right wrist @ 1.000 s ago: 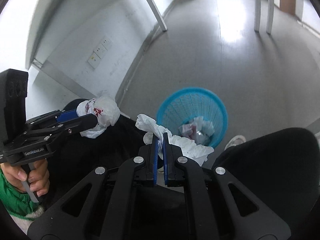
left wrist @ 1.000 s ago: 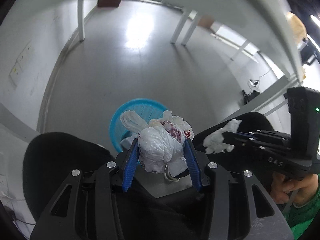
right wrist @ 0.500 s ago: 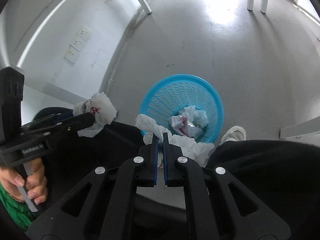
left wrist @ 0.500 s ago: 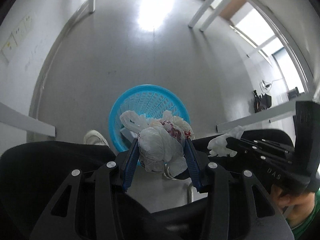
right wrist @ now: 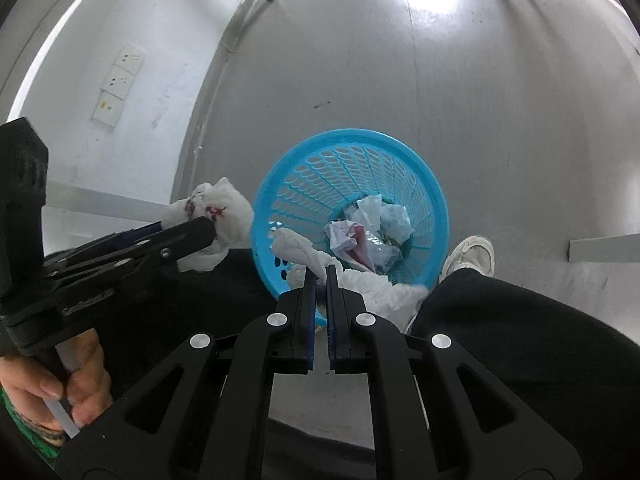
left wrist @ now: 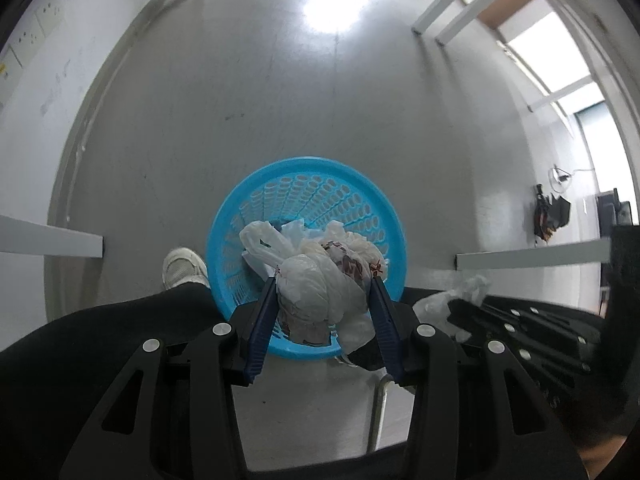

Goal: Collect trash

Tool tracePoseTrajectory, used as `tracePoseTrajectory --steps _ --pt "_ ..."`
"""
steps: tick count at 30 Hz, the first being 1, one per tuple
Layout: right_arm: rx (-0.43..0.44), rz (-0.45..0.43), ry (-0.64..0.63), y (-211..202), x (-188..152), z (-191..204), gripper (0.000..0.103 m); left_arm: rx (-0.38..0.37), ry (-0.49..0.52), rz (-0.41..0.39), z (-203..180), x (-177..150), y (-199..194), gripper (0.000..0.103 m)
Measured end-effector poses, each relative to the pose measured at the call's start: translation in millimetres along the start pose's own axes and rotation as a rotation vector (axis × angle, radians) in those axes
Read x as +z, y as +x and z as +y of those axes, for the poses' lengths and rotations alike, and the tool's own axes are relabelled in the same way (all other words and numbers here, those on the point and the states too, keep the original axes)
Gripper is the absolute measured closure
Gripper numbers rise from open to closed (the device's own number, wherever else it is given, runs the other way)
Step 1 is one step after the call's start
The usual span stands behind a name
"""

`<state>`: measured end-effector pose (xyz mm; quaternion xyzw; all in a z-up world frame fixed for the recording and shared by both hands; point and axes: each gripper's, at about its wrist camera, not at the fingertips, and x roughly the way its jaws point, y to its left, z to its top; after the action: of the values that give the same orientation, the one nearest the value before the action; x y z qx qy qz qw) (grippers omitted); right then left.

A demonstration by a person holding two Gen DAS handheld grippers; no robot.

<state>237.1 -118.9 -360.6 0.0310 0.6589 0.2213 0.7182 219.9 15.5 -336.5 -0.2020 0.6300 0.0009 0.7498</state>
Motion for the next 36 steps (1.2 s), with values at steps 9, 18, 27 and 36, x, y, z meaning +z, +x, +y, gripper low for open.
tracePoseTrajectory --steps 9,18,27,36 --pt "-0.028 0.081 0.059 41 25 -22 0.098 0.024 -0.108 0.085 16 22 38 0.058" --pt "-0.055 0.078 0.065 51 29 -25 0.068 0.012 -0.105 0.064 12 27 42 0.030" --pt "-0.088 0.065 0.054 47 26 -24 0.062 0.023 -0.146 0.033 20 28 34 0.030" --pt "-0.120 0.002 0.005 20 16 -8 0.060 0.030 -0.104 -0.020 15 16 11 0.030"
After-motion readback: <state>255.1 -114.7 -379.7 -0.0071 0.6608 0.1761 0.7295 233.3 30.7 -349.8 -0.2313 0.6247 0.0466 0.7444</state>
